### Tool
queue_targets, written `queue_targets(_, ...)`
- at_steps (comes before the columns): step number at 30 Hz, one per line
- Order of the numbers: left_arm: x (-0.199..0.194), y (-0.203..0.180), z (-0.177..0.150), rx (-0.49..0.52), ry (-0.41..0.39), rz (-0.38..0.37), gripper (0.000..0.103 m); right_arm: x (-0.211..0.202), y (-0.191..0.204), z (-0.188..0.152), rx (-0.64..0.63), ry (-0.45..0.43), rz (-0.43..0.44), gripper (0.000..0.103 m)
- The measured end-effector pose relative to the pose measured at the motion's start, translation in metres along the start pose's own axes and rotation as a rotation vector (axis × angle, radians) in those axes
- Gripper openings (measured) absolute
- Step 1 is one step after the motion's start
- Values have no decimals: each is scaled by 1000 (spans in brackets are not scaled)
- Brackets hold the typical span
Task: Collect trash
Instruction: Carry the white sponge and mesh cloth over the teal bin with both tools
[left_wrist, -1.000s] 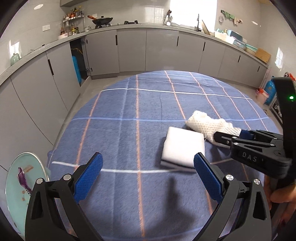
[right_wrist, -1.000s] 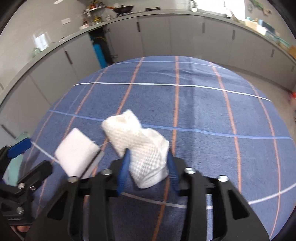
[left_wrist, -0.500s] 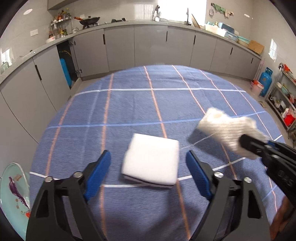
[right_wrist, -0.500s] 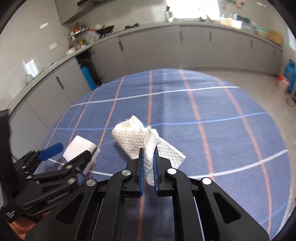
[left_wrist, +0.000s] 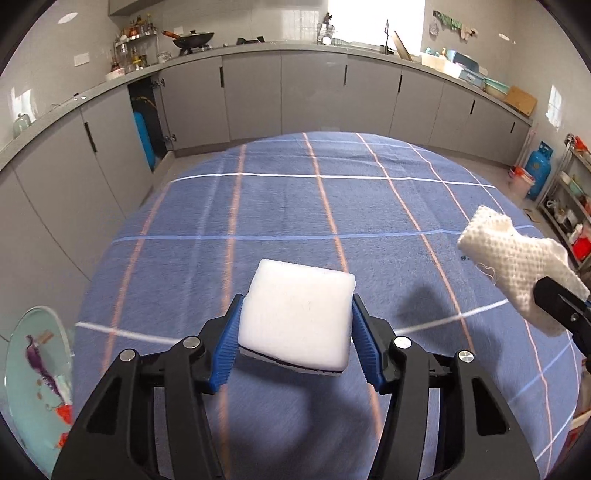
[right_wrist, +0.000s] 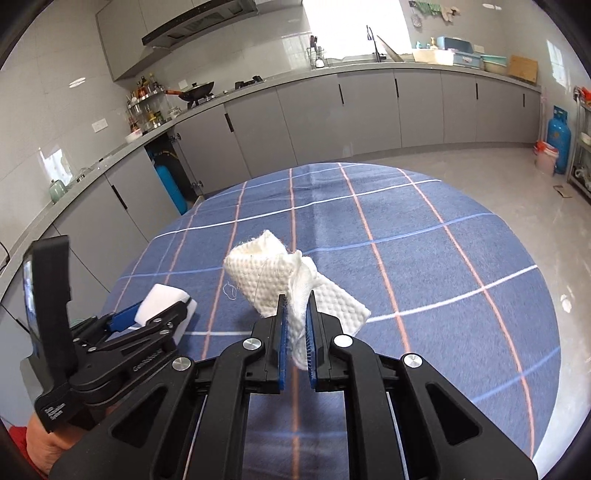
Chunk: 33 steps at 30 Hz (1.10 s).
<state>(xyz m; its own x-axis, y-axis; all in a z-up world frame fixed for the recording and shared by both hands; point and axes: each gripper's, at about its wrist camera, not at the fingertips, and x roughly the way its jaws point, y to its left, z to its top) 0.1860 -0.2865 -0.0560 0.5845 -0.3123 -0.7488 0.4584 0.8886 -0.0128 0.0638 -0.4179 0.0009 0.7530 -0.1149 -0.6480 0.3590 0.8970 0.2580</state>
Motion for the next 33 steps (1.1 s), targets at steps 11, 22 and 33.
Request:
queue_targets(11, -62, 49, -33, -29, -51, 68, 55, -22, 60, -23, -28, -7, 68, 10)
queue_targets(22, -108, 108, -60, -118, -94, 138, 56, -32, 118, -50, -89, 11, 144, 10)
queue_targets(33, -130, 154, -83, -200, -94, 190, 56, -34, 165, -66, -164, 36, 207, 10)
